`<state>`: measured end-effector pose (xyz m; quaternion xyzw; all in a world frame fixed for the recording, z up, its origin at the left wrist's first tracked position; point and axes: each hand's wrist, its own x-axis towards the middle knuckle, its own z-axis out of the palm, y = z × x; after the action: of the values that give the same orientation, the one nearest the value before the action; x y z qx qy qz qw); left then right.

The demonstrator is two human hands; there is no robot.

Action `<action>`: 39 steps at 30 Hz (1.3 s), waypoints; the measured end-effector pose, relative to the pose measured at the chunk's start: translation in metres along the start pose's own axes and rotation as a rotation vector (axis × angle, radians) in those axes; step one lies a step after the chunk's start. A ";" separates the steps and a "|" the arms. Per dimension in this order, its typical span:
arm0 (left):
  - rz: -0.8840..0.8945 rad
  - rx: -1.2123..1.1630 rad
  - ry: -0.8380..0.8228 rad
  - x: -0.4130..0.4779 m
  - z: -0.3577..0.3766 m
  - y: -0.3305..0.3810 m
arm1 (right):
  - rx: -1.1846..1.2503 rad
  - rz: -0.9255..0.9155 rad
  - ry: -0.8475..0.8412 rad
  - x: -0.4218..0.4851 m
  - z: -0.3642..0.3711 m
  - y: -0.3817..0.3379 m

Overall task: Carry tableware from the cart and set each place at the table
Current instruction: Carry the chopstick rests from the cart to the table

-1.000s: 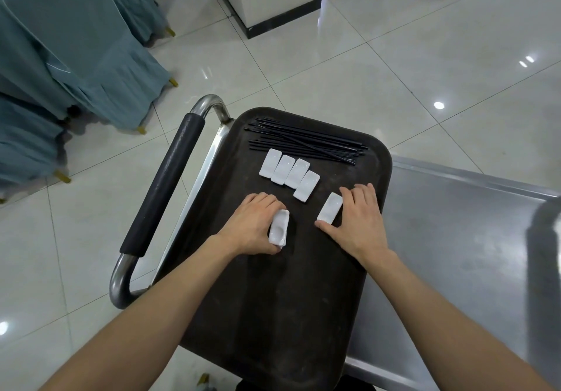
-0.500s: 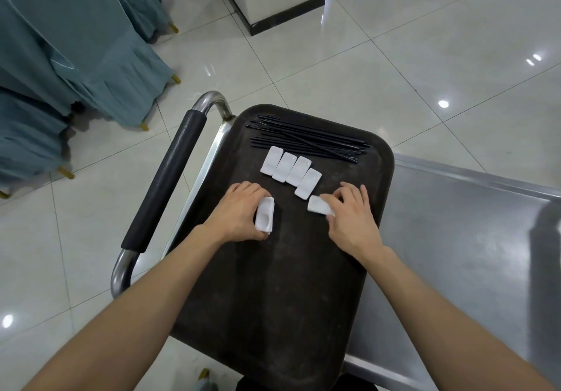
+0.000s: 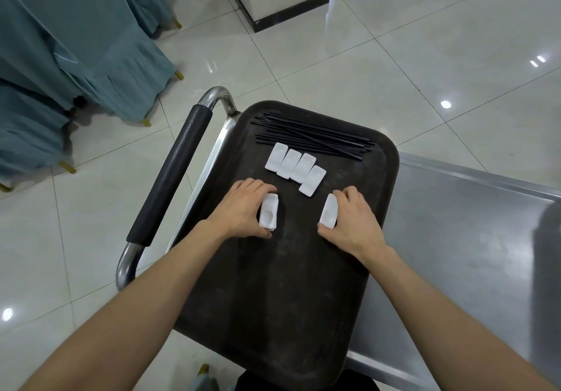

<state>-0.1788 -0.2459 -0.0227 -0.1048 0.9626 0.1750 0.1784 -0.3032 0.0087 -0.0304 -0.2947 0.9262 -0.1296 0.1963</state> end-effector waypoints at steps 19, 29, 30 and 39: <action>-0.103 -0.031 0.013 -0.032 -0.018 -0.034 | -0.035 -0.376 -0.006 0.016 0.008 -0.098; -0.007 -0.053 0.027 -0.019 -0.011 -0.019 | 0.052 -0.177 -0.044 -0.001 0.008 -0.077; 0.002 -0.053 0.029 -0.018 -0.010 -0.019 | 0.050 -0.179 -0.095 -0.002 0.009 -0.077; 0.017 -0.072 0.049 -0.013 -0.006 -0.019 | 0.097 -0.271 -0.241 -0.007 0.017 -0.084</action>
<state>-0.1639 -0.2635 -0.0178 -0.1074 0.9605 0.2086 0.1494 -0.2493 -0.0556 -0.0138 -0.4204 0.8405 -0.1629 0.3005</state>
